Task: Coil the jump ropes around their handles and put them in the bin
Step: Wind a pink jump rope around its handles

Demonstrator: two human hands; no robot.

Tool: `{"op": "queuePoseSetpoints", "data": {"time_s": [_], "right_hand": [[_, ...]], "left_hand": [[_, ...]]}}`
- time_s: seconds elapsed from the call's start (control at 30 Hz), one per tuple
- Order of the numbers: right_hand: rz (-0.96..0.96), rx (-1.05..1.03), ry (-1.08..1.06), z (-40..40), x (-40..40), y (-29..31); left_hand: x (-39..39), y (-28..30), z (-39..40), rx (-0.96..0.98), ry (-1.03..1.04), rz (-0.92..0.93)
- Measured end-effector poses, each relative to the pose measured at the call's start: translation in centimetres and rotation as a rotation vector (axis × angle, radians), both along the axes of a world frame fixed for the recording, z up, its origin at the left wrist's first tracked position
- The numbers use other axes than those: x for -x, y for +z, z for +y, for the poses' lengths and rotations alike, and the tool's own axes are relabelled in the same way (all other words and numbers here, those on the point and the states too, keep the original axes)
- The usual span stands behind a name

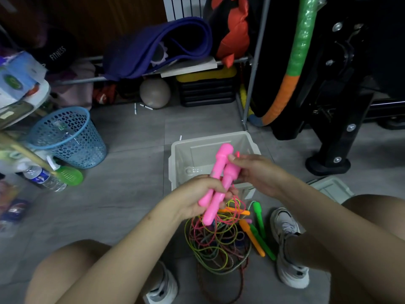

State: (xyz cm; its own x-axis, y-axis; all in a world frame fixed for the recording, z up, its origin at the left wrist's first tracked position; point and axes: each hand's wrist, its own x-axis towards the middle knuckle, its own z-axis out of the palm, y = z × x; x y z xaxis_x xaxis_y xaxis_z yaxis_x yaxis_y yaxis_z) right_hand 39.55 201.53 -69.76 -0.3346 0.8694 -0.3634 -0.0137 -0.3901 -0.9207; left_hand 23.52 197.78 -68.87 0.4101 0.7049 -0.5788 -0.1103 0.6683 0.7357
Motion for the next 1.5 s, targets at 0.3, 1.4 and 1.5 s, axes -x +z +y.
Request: {"op": "queuePoseSetpoints", "data": {"time_s": [0.3,1.4,1.5], "right_hand": [[0.223,0.009,-0.099,0.4,-0.9,0.8],[-0.306,-0.186,-0.034,-0.8,0.3,1.7],[-0.767,-0.367,-0.218,-0.2,-0.3,1.5]], "left_hand": [[1.4,1.0,-0.2,-0.031,-0.101,-0.108],[0.6,0.5,-0.5,0.005,-0.120,-0.130],[1.4,1.0,-0.3,0.006,-0.120,-0.178]]}}
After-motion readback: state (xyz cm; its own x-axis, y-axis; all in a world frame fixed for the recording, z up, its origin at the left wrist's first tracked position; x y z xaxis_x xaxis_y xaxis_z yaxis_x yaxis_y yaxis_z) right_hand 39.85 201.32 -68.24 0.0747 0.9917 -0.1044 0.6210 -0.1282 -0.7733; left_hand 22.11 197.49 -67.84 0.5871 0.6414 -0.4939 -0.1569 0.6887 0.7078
